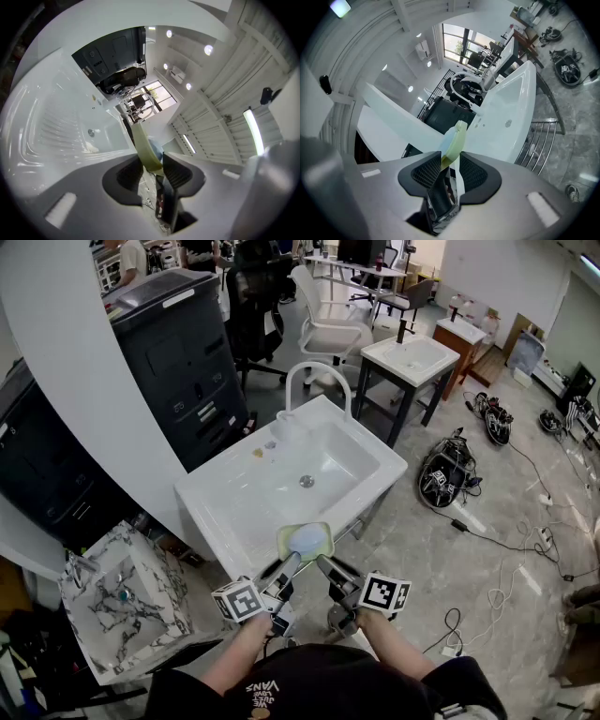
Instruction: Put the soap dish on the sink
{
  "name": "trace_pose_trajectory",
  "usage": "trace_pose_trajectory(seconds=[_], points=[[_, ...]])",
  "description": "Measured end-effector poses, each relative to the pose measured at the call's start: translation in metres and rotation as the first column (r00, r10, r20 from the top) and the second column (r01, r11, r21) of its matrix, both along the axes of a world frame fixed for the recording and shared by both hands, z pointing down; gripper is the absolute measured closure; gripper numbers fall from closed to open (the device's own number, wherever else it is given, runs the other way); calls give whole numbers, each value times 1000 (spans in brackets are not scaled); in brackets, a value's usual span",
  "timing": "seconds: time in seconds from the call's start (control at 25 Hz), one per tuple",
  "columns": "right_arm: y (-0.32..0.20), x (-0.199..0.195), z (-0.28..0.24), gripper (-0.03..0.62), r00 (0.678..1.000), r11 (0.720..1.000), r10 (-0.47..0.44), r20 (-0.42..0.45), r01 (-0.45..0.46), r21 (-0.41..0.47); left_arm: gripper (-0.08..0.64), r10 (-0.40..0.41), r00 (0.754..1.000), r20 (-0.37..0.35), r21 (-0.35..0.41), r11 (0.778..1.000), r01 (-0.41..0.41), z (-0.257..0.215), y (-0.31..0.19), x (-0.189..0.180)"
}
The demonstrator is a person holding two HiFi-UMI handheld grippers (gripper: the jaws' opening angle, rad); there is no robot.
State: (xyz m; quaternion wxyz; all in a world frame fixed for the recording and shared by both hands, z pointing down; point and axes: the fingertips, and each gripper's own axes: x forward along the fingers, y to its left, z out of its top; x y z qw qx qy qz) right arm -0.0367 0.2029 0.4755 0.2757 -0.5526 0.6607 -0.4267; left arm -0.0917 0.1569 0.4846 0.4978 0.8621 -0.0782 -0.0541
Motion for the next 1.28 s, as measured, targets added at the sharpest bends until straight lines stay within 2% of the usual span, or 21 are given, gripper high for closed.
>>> trace_pose_trajectory(seconds=[0.4, 0.68, 1.0, 1.28], points=[[-10, 25, 0, 485, 1000, 1000, 1, -19, -1, 16, 383, -5, 1000, 4, 17, 1000, 5, 0, -10, 25], [-19, 46, 3, 485, 999, 999, -32, -13, 32, 10, 383, -39, 999, 17, 32, 999, 39, 2, -18, 44], [-35, 79, 7, 485, 988, 988, -151, -32, 151, 9, 383, -158, 987, 18, 53, 986, 157, 8, -30, 71], [-58, 83, 12, 483, 953, 954, -301, -42, 301, -5, 383, -304, 952, 13, 34, 952, 304, 14, -41, 70]])
